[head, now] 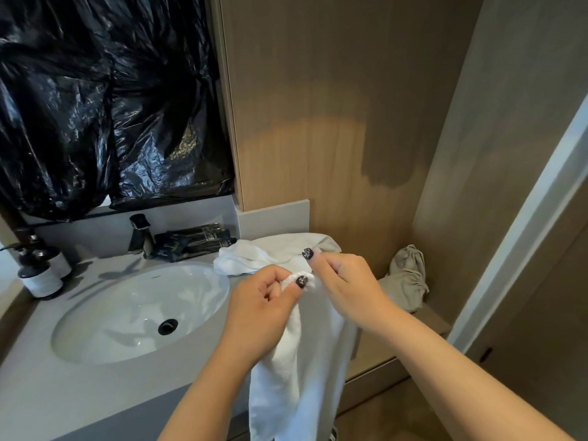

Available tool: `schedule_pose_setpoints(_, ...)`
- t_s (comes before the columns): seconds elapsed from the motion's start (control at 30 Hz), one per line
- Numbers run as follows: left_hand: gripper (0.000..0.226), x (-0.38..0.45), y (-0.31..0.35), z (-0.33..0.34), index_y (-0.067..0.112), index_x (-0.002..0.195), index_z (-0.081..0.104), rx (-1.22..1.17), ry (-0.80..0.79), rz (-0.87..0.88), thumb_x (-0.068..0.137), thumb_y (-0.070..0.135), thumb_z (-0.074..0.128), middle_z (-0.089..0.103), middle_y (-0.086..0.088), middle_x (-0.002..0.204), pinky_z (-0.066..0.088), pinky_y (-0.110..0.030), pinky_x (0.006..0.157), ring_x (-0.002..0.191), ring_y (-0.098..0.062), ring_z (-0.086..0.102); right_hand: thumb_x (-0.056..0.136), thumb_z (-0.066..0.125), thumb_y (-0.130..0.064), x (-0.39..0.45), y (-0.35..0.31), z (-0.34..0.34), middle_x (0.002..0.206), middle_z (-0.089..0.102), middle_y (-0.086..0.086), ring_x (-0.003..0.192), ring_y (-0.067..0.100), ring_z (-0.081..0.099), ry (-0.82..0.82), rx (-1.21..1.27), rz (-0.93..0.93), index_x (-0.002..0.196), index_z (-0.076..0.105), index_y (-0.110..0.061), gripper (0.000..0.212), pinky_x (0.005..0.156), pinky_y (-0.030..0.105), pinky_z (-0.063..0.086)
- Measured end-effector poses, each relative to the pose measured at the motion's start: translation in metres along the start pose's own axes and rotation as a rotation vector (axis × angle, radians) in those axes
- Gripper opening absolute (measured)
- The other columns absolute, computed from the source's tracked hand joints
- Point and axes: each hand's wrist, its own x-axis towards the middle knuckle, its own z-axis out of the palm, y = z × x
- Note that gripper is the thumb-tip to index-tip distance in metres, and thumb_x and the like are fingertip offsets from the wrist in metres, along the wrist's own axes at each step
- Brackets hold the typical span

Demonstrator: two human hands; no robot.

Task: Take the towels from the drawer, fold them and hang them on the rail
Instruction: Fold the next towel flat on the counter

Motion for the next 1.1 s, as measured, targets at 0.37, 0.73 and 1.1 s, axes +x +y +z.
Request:
schedule_pose_setpoints(0.37, 0.019, 0.012, -0.025, -0.045, 0.030, 0.073, 0.066, 0.135, 0.317, -0.173, 0.091, 0.032, 0.068, 0.045, 0.008, 0.046, 0.035, -0.029, 0.054, 0.044, -0.006, 0.041, 0.100, 0.041, -0.046, -0.013, 0.031, -0.014, 0.046, 0.028, -0.005, 0.051, 0.012, 0.023, 0.008, -0.231, 0.090, 0.054, 0.023, -0.021, 0.055, 0.054, 0.036, 0.021)
schedule_pose_setpoints(0.73, 0.019, -0.001, 0.008, -0.007, 0.020, 0.077, 0.060, 0.214, -0.378, 0.098, 0.093, 0.029, 0.066, 0.034, 0.012, 0.052, 0.032, -0.021, 0.055, 0.053, -0.006, 0.034, 0.099, 0.046, -0.038, -0.005, -0.013, -0.019, 0.046, 0.025, -0.006, 0.049, 0.013, 0.025, -0.044, -0.212, -0.158, 0.055, 0.023, -0.025, 0.051, 0.050, 0.030, 0.020)
schedule_pose_setpoints(1.1, 0.025, 0.003, -0.020, -0.025, 0.011, 0.069, 0.062, 0.147, 0.037, 0.022, 0.092, 0.020, 0.067, 0.035, 0.008, 0.047, 0.029, -0.014, 0.045, 0.046, -0.006, 0.033, 0.101, 0.048, -0.034, -0.022, 0.020, -0.046, 0.054, 0.025, -0.008, 0.052, 0.008, 0.023, -0.129, -0.195, 0.011, 0.059, 0.031, -0.011, 0.051, 0.052, 0.023, 0.019)
